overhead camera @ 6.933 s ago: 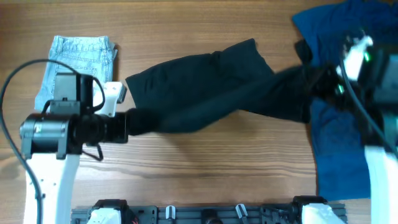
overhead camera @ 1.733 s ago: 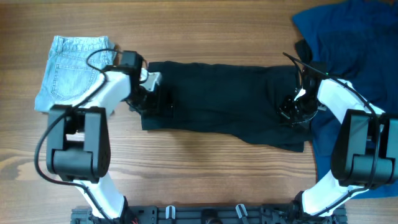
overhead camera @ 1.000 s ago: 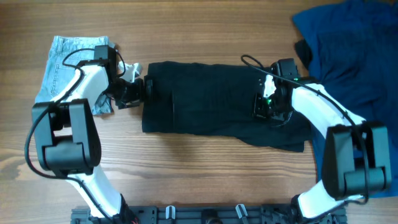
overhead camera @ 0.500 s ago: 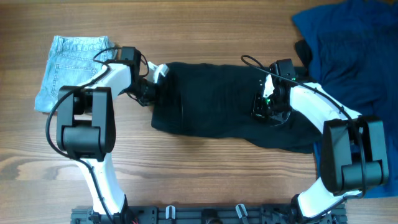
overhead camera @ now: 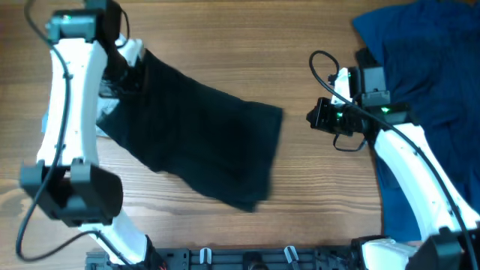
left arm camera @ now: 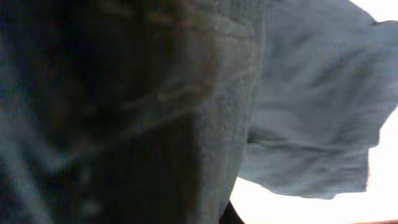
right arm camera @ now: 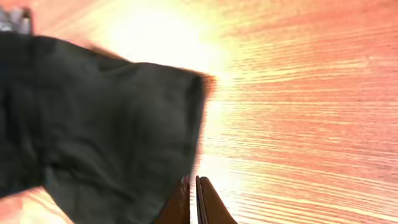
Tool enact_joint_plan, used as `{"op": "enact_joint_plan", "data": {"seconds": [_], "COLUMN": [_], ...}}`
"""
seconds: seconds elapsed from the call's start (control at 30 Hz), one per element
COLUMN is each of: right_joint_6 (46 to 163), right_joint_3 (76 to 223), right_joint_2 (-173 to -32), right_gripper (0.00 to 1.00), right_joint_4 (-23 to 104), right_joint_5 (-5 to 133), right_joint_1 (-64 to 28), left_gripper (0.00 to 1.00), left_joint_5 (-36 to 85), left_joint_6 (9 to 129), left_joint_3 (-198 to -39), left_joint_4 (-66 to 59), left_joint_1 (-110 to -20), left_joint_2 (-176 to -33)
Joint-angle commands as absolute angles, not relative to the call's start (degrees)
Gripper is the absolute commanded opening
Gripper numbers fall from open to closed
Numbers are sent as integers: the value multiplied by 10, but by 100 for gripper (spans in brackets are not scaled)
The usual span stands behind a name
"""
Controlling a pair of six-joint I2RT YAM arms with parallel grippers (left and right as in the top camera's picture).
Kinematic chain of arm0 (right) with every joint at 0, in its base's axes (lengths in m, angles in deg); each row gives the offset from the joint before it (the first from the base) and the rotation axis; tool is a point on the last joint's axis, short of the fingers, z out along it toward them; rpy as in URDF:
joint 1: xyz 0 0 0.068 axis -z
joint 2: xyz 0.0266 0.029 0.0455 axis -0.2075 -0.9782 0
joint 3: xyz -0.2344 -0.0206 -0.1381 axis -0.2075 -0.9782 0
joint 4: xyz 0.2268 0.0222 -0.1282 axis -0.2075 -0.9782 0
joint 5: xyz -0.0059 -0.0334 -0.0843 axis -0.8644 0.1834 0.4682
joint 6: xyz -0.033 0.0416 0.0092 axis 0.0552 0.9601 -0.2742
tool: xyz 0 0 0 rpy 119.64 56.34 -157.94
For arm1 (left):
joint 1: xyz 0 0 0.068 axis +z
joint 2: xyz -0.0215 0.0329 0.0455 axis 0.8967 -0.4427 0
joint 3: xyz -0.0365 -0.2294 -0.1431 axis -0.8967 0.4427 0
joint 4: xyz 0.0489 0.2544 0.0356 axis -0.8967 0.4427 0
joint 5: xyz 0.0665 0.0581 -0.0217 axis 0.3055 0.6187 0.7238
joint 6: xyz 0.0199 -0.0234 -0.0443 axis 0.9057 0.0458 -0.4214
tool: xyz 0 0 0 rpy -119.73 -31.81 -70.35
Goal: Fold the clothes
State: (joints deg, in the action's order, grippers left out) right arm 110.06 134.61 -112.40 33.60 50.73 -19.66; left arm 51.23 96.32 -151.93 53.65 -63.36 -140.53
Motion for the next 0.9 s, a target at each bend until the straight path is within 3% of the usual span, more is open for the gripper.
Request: {"op": "enact_joint_plan", "data": {"seconds": [0.0,0.3,0.37,0.4,0.47,0.67,0.7,0.73,0.77,0.83,0.87], "right_joint_6": [1107,1115,1116,1115,1115,1115,1115,1115,1115,1109,1095], "right_joint_3": [1359,1359,1359,1359,1359,1359,1359,1359,1359,1359,1359], "right_joint_2": [-1108,-1108,-1108,-1108,-1108,-1108,-1108,-1108,-1108,-1108,-1108], "right_gripper": [5,4,4,4,4,4,4,4,5,5,8], "right_joint_4": [337,328,328,329,329,329,329,329,329,329,329], "right_joint_5": [492,492,492,492,492,492,492,492,492,492,491], "right_joint_1": [-196,-196,-196,-196,-196,-196,-196,-196,-196,-196,-196], "left_gripper": [4,5,12,21,25,26,30,45,50,56,54], "left_joint_5": [537,539,534,528,520,520,520,521,529,572,578], "left_joint_6": [948,863,845,836,835,835,835,835,835,834,833], "left_joint_3": [-1547,-1508,-1501,-1501,-1501,-1501,-1501,-1501,-1501,-1501,-1501], "left_joint_4": [542,494,495,498,501,511,524,536,555,586,586], "left_joint_1": [-681,-817,-849,-863,-888,-955,-961,-965,-966,-963,-958], "left_joint_2": [-1390,-1493,-1525,-1536,-1546,-1551,-1551,-1551,-1551,-1550,-1548]}}
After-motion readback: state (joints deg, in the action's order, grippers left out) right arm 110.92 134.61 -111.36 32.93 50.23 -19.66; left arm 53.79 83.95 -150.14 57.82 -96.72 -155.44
